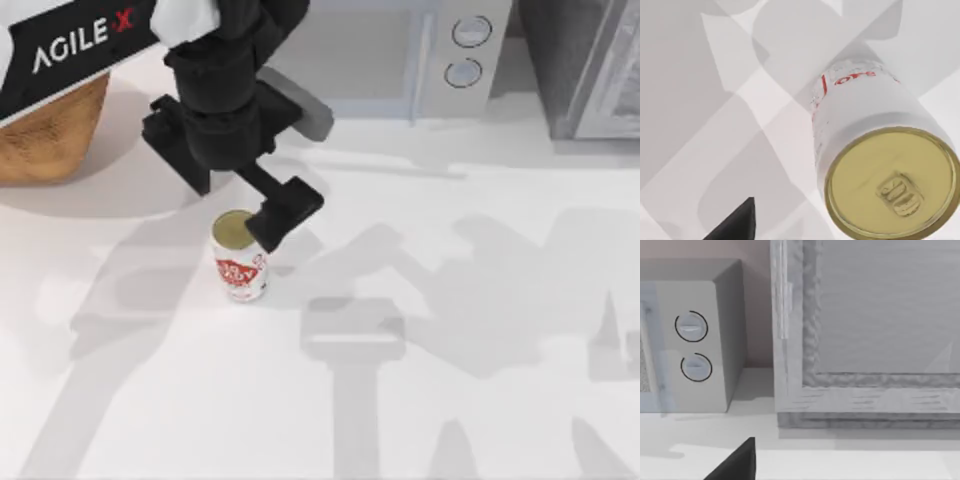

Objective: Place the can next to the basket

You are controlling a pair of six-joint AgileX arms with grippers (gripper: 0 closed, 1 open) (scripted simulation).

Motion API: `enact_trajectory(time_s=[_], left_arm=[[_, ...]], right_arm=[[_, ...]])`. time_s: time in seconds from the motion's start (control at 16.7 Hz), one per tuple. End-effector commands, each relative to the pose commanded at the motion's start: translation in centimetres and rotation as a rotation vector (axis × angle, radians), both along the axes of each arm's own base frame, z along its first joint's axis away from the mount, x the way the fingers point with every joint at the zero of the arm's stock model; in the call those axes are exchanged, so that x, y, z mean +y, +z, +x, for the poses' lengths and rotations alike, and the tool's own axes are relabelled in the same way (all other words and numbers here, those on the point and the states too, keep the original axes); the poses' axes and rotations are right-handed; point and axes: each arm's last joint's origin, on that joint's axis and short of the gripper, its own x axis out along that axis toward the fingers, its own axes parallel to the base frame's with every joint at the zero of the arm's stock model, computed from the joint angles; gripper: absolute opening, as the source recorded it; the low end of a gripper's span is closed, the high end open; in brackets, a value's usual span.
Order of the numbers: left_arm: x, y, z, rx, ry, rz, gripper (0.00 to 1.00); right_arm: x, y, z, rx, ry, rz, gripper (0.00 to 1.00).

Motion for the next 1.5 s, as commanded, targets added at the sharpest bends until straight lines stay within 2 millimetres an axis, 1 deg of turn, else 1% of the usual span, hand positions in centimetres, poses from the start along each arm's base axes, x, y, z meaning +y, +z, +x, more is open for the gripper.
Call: enact_trajectory(time_s=[0.3,0.42,0.66,0.78,1.02,1.5], left_arm=[[-0.1,0.0,-0.1,-0.003,-0.005,-0.002,1.0],[-0.1,-1.0,0.0,0.0,0.0,0.0,1.0],[-0.1,-4.4,0.1,-0.002,0.0,-0.001,1.0],[0.0,-5.7,0.0,-0.001,0.0,-0.001,1.0],[0.0,-6.0,0.0,0.0,0.0,0.0,1.0],[0.0,-6.0,0.0,0.0,0.0,0.0,0.4]], right_arm=[[0.0,0.0,0.0,0.0,0.0,0.0,1.0],[0.0,0.0,0.0,0.0,0.0,0.0,1.0],[0.0,0.0,0.0,0.0,0.0,0.0,1.0],[0.0,0.0,0.0,0.0,0.0,0.0,1.0],[0.0,0.0,0.0,0.0,0.0,0.0,1.0],[0.0,0.0,0.0,0.0,0.0,0.0,1.0]])
